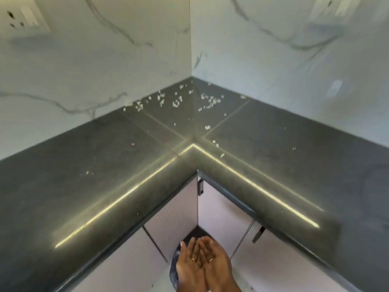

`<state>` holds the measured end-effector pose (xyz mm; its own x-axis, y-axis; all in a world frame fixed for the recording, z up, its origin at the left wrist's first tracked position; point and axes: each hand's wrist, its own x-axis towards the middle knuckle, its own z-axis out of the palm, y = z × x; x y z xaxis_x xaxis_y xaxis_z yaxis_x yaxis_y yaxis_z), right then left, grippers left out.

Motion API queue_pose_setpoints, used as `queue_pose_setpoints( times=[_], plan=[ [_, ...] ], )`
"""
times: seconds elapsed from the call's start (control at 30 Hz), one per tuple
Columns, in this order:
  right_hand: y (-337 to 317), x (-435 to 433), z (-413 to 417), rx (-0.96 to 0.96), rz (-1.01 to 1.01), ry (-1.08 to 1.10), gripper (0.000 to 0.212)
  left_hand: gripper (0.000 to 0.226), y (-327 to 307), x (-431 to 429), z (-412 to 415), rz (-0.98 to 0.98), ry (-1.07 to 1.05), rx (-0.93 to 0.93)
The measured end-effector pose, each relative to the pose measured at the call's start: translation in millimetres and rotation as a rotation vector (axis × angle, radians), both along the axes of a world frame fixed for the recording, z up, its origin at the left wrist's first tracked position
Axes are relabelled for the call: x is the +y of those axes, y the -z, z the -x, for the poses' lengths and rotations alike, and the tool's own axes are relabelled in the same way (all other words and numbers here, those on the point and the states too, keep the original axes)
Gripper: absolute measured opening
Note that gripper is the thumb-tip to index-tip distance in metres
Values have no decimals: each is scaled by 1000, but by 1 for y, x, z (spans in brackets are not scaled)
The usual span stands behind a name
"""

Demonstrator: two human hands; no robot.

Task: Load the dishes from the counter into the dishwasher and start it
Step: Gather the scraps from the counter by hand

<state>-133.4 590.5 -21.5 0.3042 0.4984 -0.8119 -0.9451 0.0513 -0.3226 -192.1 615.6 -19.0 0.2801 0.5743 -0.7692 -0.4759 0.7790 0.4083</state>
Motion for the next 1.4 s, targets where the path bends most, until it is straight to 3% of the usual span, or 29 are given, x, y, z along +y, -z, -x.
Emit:
queue_pose_setpoints(
  times=[0.2, 0.3, 0.43, 0.57, 0.67, 0.77, 0.9, 1.1, 1.4],
  plan=[
    [-51, 21, -22, -468, -60, -263, 21, 50, -58, 24, -29, -178, 104, -62],
    [-69, 38, -38, -887, 10, -399, 19, 44, -70, 46, -41, -333, 199, -8],
    [-75, 58, -74, -1435, 321, -417, 32, 27, -84, 86, -45, -629, 331, 142],
    [-61, 91, -117, -1715, 849, -478, 78, 41, -65, 148, -36, -993, 599, 555],
    [-56, 127, -131, -1534, 1064, -723, 97, 52, -51, 196, -33, -1304, 952, 856],
    [-57, 170, -136, -1500, 1196, -854, 103, 62, -54, 247, -31, -1499, 1269, 1110],
    [-59, 221, -141, -1417, 1242, -867, 104, 120, -55, 309, -29, -1647, 1447, 1243],
    [-60, 282, -153, -1377, 1224, -891, 100, 83, -65, 361, -57, -1881, 1687, 1224],
    [-57, 330, -175, -1441, 1183, -914, 93, 57, -58, 399, -113, -1893, 1734, 1130]
  ],
)
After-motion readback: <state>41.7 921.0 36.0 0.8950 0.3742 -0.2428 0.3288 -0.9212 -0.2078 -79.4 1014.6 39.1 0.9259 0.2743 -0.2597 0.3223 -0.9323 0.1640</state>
